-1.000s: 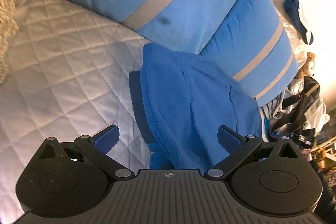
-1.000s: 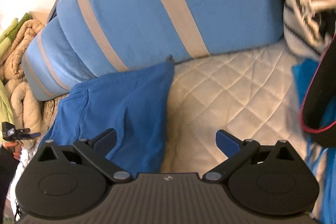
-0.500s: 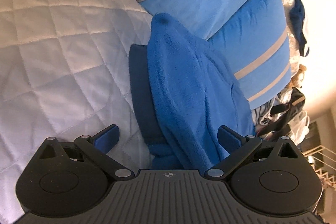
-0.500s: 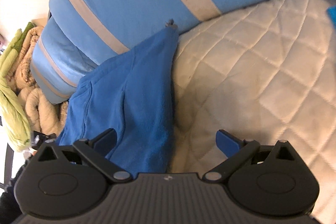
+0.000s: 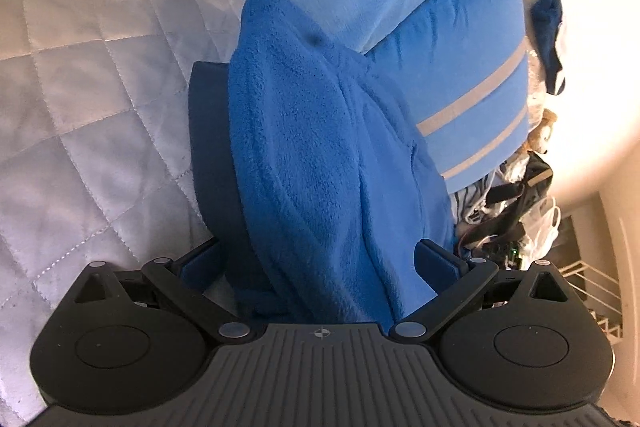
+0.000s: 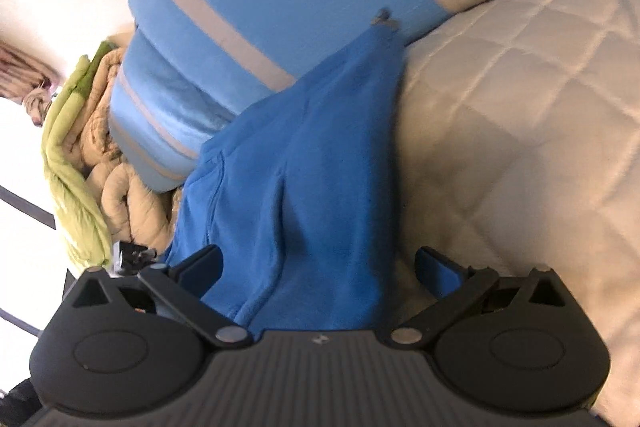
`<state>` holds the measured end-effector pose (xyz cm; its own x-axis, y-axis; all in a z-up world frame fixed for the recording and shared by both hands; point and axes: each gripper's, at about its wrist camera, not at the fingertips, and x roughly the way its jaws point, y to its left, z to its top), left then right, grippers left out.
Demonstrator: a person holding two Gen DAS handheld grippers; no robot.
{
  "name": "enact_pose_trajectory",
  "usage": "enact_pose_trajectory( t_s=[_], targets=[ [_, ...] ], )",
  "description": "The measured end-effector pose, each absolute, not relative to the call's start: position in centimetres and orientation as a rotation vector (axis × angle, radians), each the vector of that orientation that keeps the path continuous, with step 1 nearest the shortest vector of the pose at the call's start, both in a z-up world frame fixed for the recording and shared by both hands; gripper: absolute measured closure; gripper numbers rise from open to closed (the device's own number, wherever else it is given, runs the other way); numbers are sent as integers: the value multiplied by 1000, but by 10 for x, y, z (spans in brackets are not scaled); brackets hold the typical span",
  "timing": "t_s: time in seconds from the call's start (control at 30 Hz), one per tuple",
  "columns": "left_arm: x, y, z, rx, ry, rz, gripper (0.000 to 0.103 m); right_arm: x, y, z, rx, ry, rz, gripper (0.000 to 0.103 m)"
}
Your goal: Fold clothes
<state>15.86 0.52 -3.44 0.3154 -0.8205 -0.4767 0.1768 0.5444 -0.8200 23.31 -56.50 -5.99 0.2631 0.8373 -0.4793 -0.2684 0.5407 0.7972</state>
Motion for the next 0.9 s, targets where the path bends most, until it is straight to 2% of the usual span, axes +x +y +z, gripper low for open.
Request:
enact_pose_trajectory(
  t_s=[0.23,0.4,0.5,0.6,0.67,0.77,0.9],
  targets=[
    [167,-2,-38,-749,1057,-742,1,238,-545,-60,648,1042,863,2],
    [174,-13,-38,-771,1075,-706,4,238,-544,-60,674,1035,863,7],
    [173,-13,-43,-788,1079,-678,38,236,-541,-62,697,1024,878,20],
    [170,-11,-44,-813,1068,-668,46,235,-540,-63,700,1022,860,35],
    [168,-12,-41,-811,1068,-662,55,235,-541,-64,692,1028,826,60],
    [166,-16,-32,-777,1063,-657,66,232,-541,-59,666,1028,789,74],
    [160,-23,-13,-698,1036,-651,71,222,-536,-42,585,979,782,81]
  ],
)
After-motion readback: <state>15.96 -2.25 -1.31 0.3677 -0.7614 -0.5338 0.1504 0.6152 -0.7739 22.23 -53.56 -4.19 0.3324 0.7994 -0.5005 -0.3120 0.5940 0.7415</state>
